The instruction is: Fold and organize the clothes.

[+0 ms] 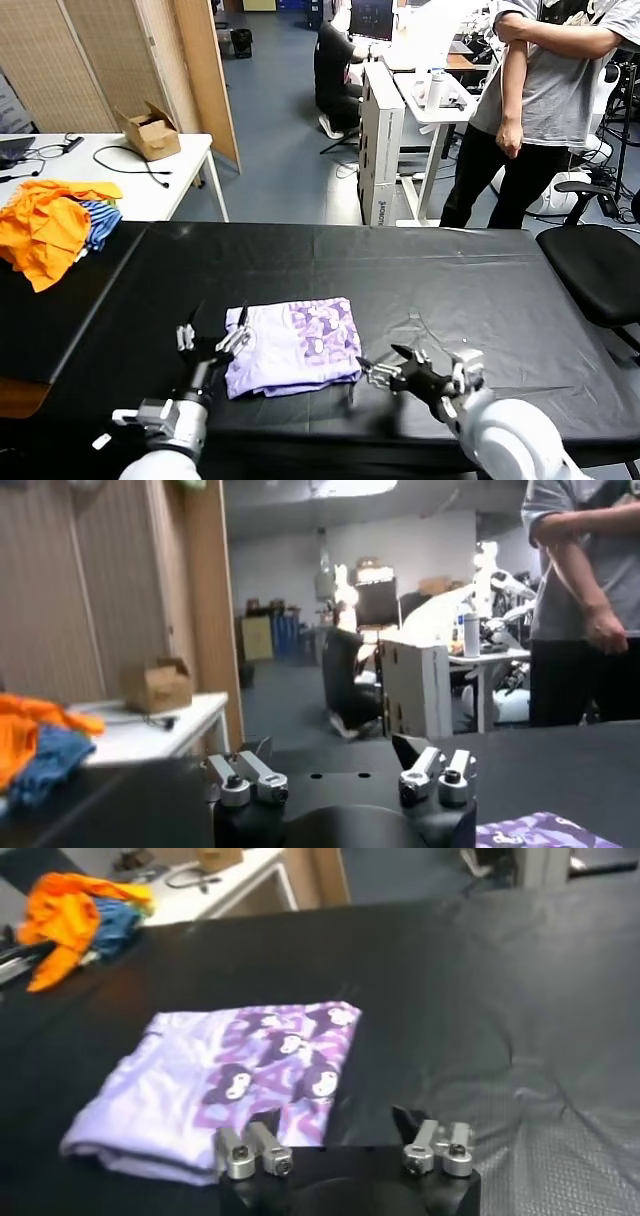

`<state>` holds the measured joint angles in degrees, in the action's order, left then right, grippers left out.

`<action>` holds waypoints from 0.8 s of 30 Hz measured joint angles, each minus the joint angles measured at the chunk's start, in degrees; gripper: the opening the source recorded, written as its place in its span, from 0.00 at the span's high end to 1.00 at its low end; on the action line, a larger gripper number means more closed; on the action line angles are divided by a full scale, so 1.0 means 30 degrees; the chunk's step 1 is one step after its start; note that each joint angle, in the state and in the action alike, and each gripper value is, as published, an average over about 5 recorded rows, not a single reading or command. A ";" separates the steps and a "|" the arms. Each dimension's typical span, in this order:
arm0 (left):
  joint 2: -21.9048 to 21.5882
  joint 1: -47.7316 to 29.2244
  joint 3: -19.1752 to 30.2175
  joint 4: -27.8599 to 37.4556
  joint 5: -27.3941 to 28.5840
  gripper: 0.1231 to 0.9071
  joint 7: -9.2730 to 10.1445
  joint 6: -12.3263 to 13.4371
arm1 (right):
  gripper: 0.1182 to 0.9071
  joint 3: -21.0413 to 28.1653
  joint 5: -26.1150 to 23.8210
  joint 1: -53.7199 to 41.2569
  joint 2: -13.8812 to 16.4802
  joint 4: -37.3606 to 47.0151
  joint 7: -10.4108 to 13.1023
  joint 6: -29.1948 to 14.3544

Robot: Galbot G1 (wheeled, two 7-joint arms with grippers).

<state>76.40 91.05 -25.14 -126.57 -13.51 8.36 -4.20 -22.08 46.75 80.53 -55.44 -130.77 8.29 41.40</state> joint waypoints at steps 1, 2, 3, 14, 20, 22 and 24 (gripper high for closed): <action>-0.0030 0.0143 0.0016 -0.0119 -0.0074 0.00 0.0104 -0.0110 | 0.00 -0.0416 -0.0401 0.0569 -0.0072 -0.0309 -0.0124 -0.0332; -0.0080 0.0313 0.0034 -0.0268 -0.0144 0.00 0.0214 -0.0259 | 0.00 -0.0826 -0.0830 0.1155 -0.0140 -0.0584 -0.0243 -0.0834; -0.0143 0.0516 0.0040 -0.0446 -0.0185 0.00 0.0318 -0.0415 | 0.00 -0.1228 -0.1285 0.1759 -0.0205 -0.0822 -0.0362 -0.1495; -0.0704 0.3188 -0.0381 -0.2070 -0.0311 0.00 0.0815 -0.0966 | 0.00 -0.3540 -0.6073 0.7651 -0.1491 -0.1502 -0.0901 -1.0170; -0.0809 0.4081 -0.0583 -0.2420 -0.0608 0.00 0.0749 -0.0847 | 0.00 -0.3275 -0.7392 0.9093 -0.2214 -0.1504 -0.0844 -1.1713; -0.0789 0.4280 -0.0596 -0.2488 -0.0866 0.00 0.0733 -0.0890 | 0.00 -0.3153 -0.7565 0.9401 -0.2286 -0.1492 -0.0713 -1.1955; -0.0746 0.4414 -0.0589 -0.2542 -0.1101 0.00 0.0778 -0.1005 | 0.00 -0.3082 -0.7712 0.9634 -0.2329 -0.1456 -0.0577 -1.2156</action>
<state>74.16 104.29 -26.90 -134.20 -16.81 10.69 -7.21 -31.33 23.62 109.43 -62.43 -135.14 6.55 4.93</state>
